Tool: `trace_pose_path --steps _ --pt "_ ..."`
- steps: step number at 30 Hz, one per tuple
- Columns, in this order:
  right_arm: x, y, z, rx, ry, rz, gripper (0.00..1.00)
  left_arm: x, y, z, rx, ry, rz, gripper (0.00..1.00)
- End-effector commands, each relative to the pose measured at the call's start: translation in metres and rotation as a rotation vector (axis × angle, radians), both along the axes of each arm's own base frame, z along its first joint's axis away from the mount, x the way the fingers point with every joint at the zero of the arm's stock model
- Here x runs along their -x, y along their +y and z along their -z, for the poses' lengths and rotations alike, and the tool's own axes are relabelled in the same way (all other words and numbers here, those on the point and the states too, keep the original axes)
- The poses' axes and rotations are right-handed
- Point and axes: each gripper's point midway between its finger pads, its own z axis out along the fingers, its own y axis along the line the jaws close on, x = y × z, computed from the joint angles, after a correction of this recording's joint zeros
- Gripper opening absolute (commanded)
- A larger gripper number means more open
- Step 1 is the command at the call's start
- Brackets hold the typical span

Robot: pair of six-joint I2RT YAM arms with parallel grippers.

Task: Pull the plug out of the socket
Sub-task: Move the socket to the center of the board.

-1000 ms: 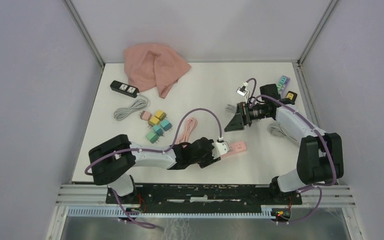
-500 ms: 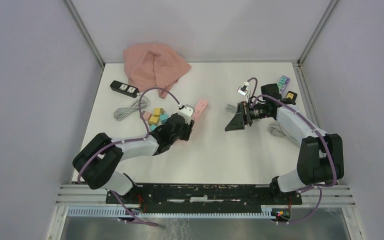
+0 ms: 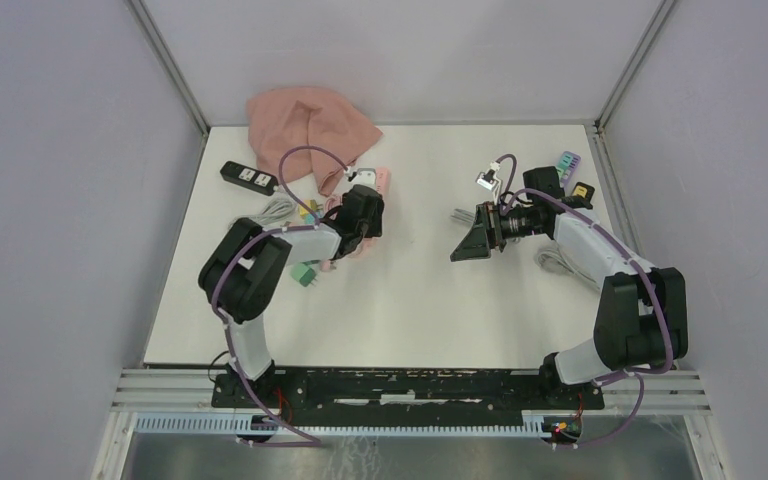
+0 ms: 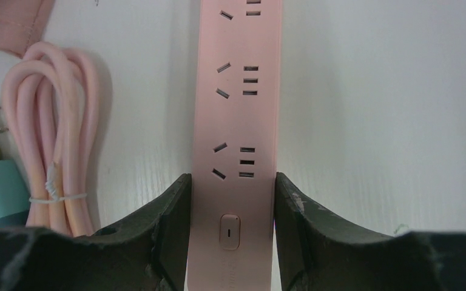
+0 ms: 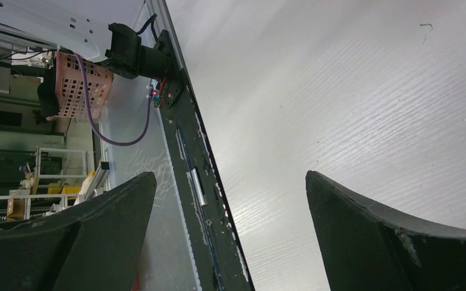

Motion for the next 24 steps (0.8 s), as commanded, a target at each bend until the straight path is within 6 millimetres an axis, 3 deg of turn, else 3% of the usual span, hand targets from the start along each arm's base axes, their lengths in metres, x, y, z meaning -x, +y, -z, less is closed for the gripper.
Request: trace_pose_path --steps 1,3,5,8,10,12,16,20,24 --pt "-0.006 0.001 -0.024 -0.039 -0.091 -0.019 1.0 -0.037 0.002 -0.017 0.035 -0.042 -0.135 0.05" --pt "-0.006 0.002 -0.023 -0.037 -0.092 -0.019 1.0 -0.046 0.005 -0.016 0.033 -0.041 -0.159 0.21" --pt "-0.006 0.001 -0.023 -0.035 -0.093 -0.017 1.0 -0.054 0.007 -0.016 0.039 -0.037 -0.166 0.47" --pt "-0.007 -0.001 -0.022 -0.023 -0.103 -0.013 1.0 -0.061 0.005 -0.021 0.064 -0.033 -0.159 0.76" --pt "-0.008 -0.004 -0.022 -0.004 -0.113 -0.008 1.0 -0.063 0.003 -0.032 0.089 -0.041 -0.15 0.88" --pt "-0.009 -0.008 -0.021 0.03 -0.141 -0.004 1.0 -0.061 -0.001 -0.05 0.124 -0.062 -0.122 0.95" --pt "-0.015 -0.025 -0.022 0.133 -0.244 0.012 1.0 -0.045 -0.013 -0.1 0.232 -0.135 -0.024 0.98" --pt "-0.033 -0.056 -0.031 0.246 -0.347 0.093 1.0 -0.006 -0.033 -0.141 0.366 -0.172 0.176 0.98" --pt "-0.061 -0.088 -0.046 0.376 -0.448 0.225 0.99 0.037 -0.038 -0.187 0.48 -0.224 0.312 0.99"
